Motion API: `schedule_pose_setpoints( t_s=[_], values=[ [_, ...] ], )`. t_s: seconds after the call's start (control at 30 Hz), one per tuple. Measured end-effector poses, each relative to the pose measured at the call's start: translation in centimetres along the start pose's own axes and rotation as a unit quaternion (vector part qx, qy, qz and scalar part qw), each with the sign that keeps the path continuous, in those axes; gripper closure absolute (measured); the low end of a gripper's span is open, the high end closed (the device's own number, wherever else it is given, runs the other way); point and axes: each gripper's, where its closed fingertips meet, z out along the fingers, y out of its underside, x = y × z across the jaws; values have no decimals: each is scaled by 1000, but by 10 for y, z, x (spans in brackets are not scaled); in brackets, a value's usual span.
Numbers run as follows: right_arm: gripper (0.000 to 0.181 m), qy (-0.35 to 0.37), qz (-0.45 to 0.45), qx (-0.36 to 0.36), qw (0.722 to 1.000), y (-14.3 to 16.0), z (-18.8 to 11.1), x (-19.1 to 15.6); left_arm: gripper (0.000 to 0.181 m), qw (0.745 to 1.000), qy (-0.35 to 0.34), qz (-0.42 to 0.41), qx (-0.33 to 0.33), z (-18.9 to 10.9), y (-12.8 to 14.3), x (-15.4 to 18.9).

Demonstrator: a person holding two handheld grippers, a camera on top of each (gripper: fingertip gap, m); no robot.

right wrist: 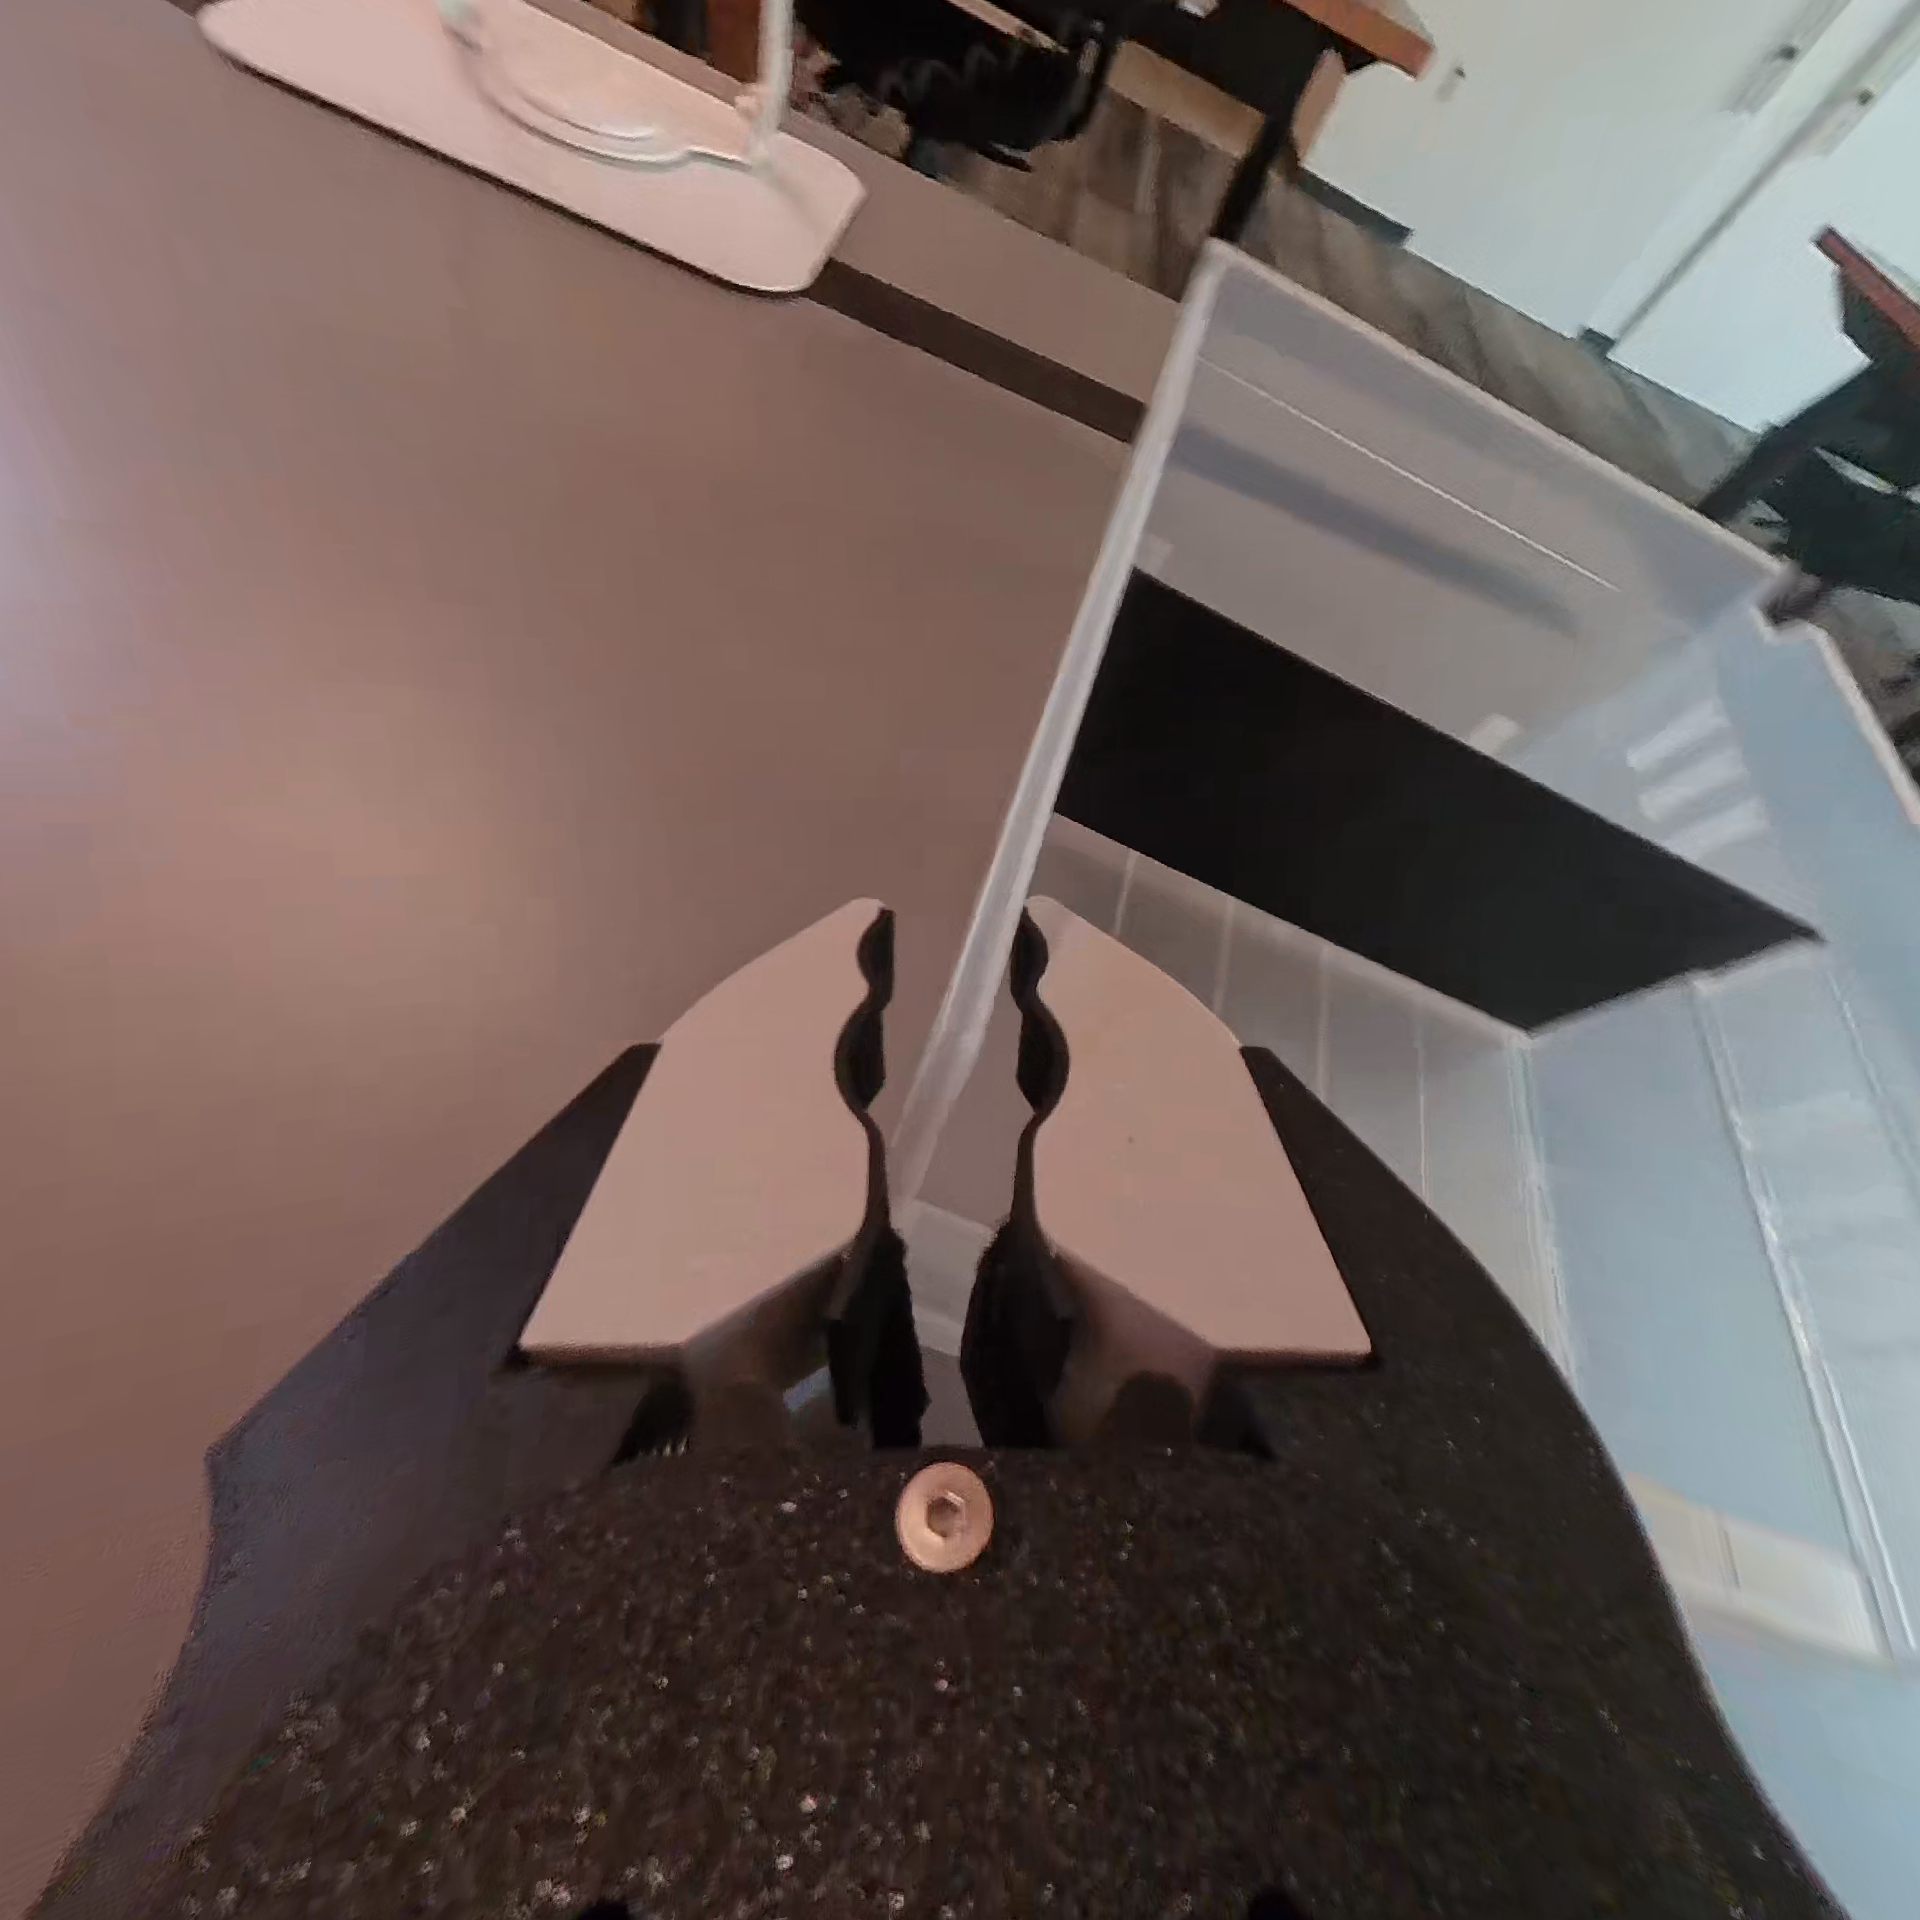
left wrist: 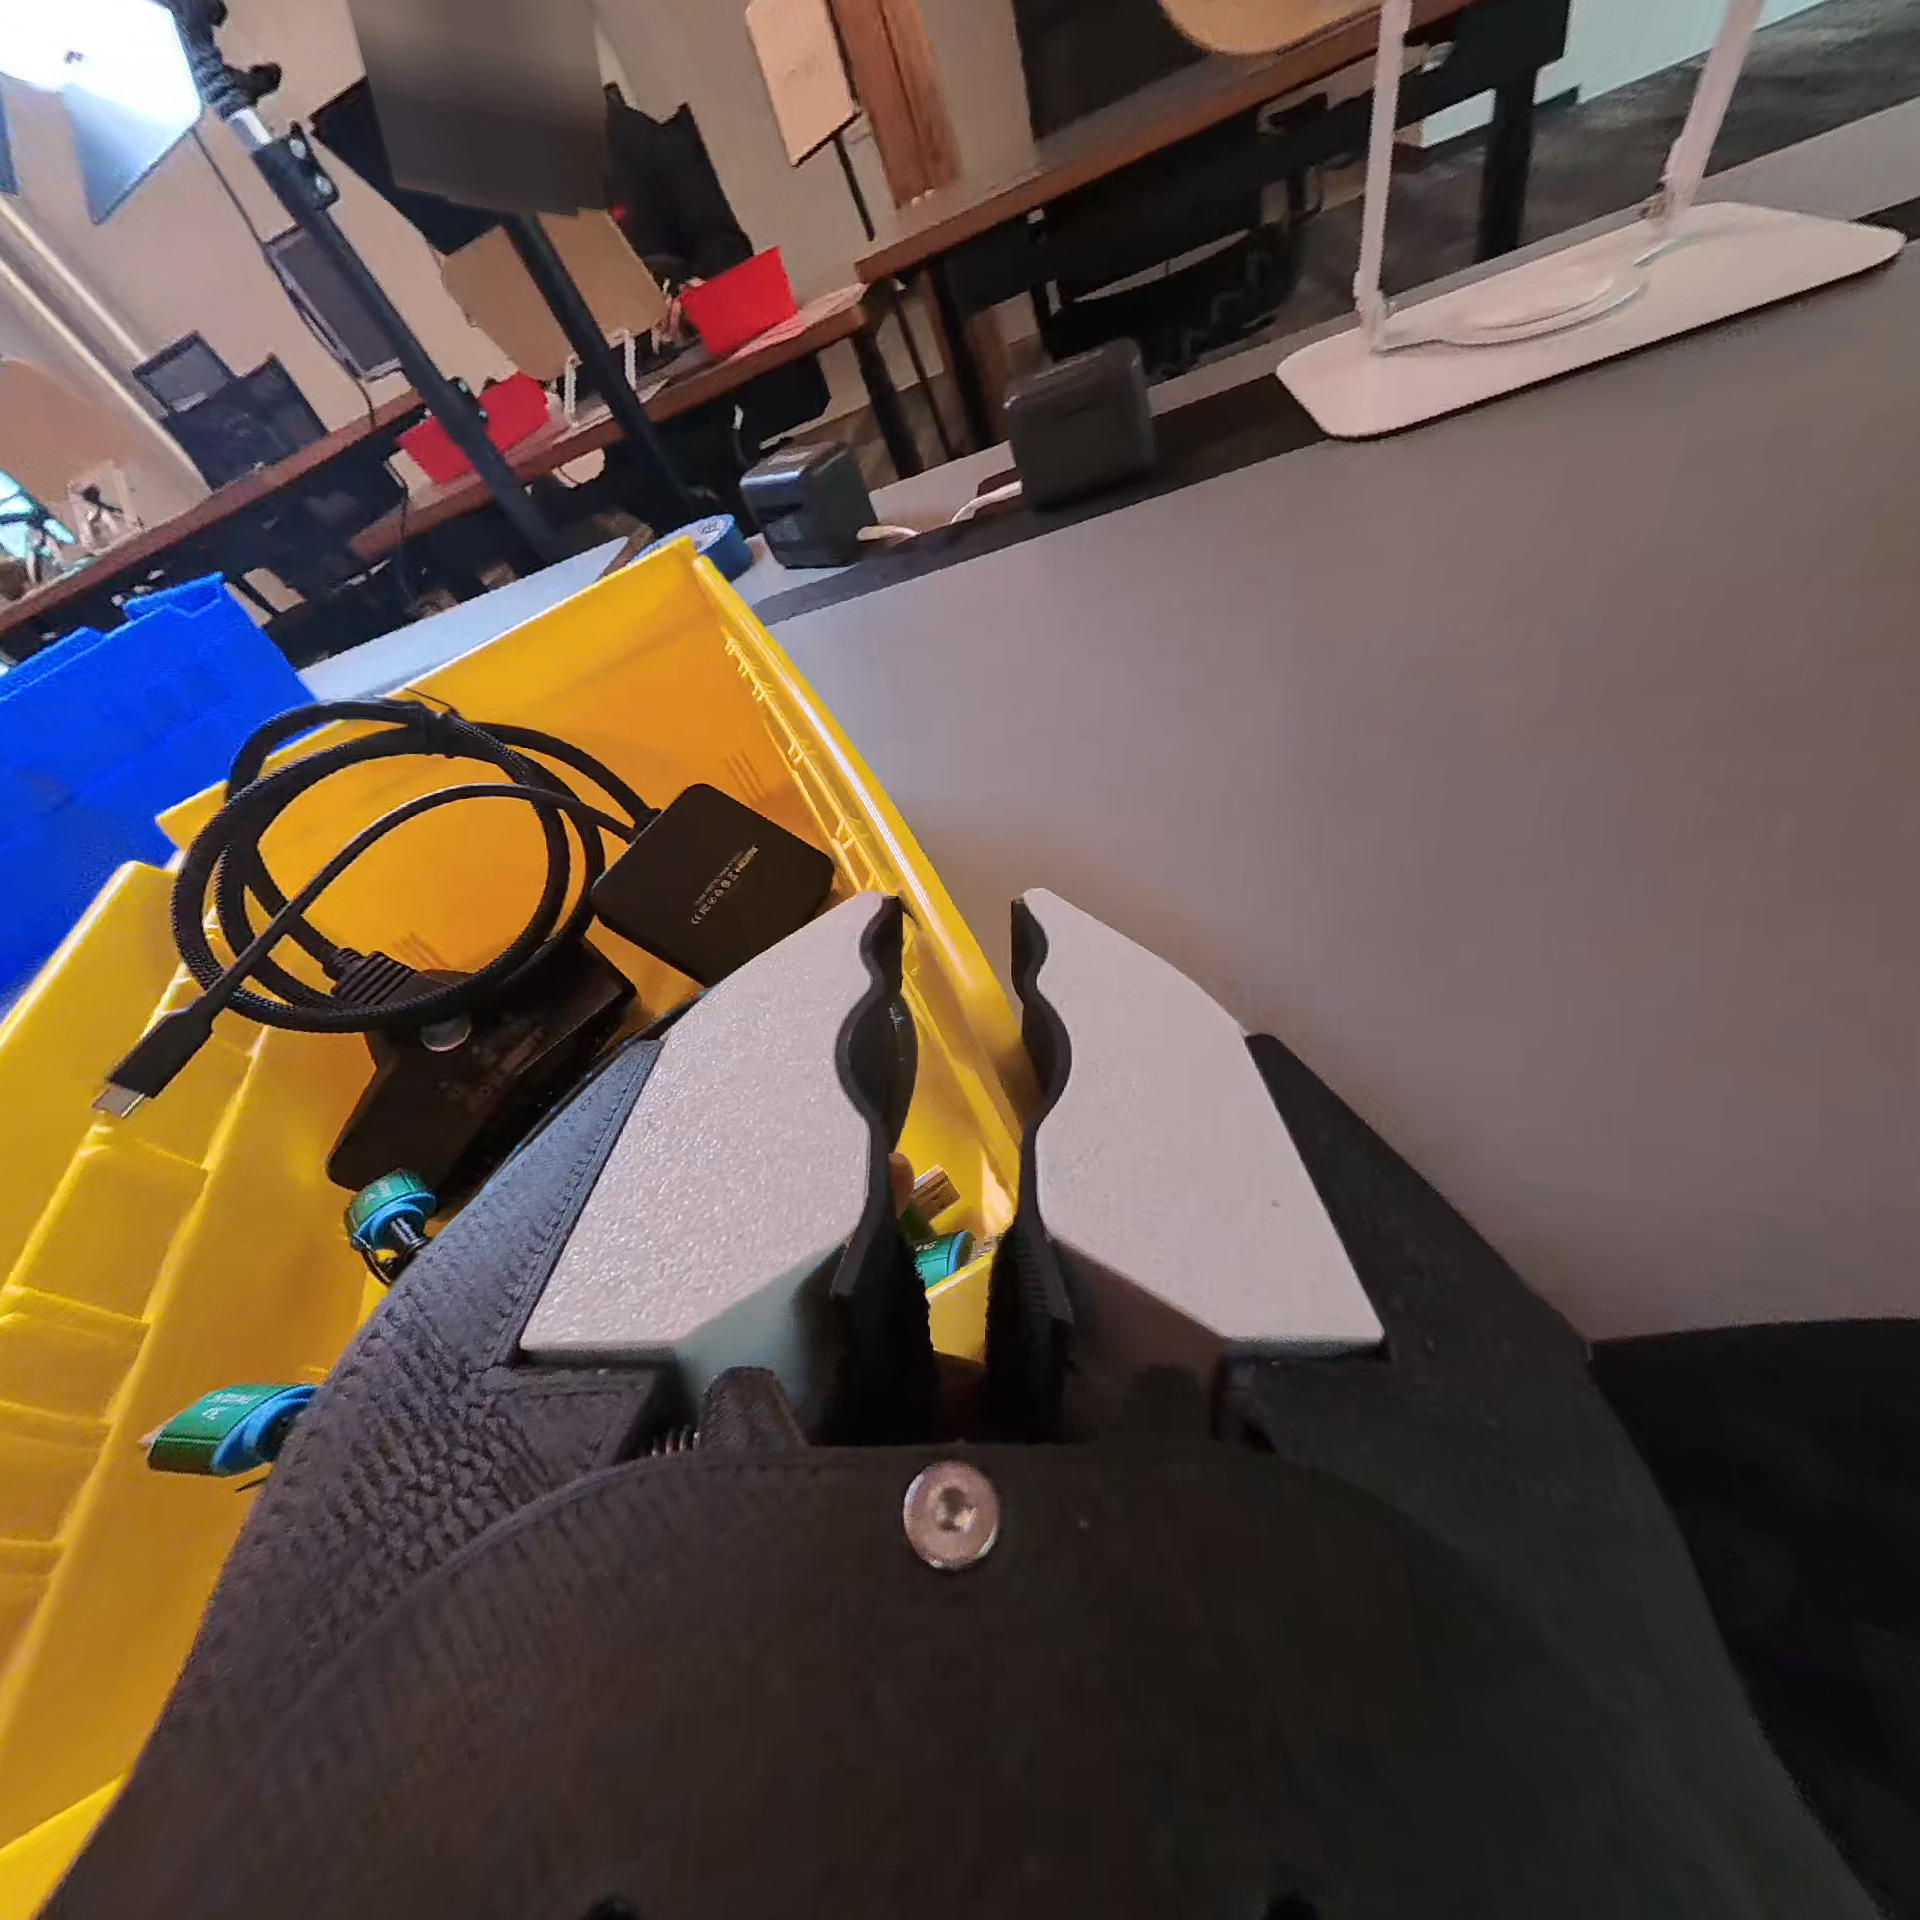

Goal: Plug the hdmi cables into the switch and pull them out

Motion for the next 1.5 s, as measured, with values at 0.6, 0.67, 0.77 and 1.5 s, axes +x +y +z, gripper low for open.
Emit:
schedule_pose_setpoints(
  t_s=[0.6, 0.67, 0.77, 1.5],
  values=[
    [170, 69, -63, -35, 995, 5, -6, 17, 175, 996, 12, 28, 81, 0, -1, 1],
    [170, 62, -59, -40, 996, 6, -7, 16, 172, 996, -5, 57, 71, 2, -1, 2],
    [170, 58, -58, -39, 996, 6, -7, 17, 168, 995, -11, 80, 61, 5, -2, 6],
    [88, -249, -120, 344, 897, -80, -66, -101, 116, 976, 195, -13, 94, -38, -79, -80]
  ],
)
